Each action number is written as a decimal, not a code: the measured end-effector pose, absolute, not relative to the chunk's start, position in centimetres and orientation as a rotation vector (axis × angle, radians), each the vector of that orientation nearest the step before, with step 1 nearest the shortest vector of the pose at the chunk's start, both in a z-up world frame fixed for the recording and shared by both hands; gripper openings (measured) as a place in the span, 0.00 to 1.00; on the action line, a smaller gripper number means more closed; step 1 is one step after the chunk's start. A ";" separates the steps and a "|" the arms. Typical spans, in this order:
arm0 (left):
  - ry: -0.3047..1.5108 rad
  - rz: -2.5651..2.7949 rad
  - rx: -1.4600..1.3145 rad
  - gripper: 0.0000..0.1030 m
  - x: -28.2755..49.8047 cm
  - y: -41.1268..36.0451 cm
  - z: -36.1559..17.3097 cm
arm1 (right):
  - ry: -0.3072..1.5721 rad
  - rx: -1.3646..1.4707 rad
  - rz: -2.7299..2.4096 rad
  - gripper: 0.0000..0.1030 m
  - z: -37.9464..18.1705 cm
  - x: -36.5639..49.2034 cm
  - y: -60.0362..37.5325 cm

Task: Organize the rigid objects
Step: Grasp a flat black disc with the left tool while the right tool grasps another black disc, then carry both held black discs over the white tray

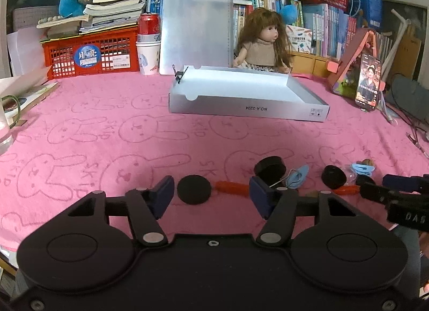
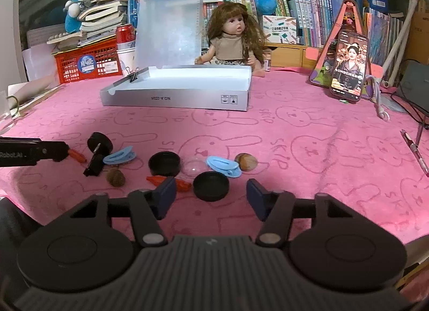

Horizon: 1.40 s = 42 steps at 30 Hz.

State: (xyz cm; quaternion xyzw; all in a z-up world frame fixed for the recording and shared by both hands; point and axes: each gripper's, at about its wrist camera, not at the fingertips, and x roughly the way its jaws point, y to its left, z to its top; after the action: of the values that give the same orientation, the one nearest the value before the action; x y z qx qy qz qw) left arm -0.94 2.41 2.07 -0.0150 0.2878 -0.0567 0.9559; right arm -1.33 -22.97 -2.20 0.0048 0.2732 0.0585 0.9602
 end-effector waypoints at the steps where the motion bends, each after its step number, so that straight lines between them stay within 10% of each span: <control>1: 0.589 -0.113 -0.026 0.57 -0.8 2.5 1.9 | 0.555 0.012 0.114 0.58 -2.2 -1.2 -23.1; 8: 0.614 -0.079 0.001 0.55 0.5 2.5 0.5 | 0.563 -0.014 0.102 0.50 -2.6 -0.8 -23.0; 16: 0.597 -0.037 -0.015 0.29 1.1 3.2 -0.2 | 0.559 -0.037 0.116 0.35 -2.5 -0.8 -22.6; 42: 0.562 -0.064 -0.021 0.29 5.4 2.2 6.2 | 0.546 0.028 0.128 0.35 2.0 4.0 -23.7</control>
State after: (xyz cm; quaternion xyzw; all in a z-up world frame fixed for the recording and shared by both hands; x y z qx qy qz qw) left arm 5.35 2.16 6.21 -0.0103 0.2774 -0.0314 0.9602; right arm 4.02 -23.67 2.00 0.0140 0.2697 0.0634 0.9608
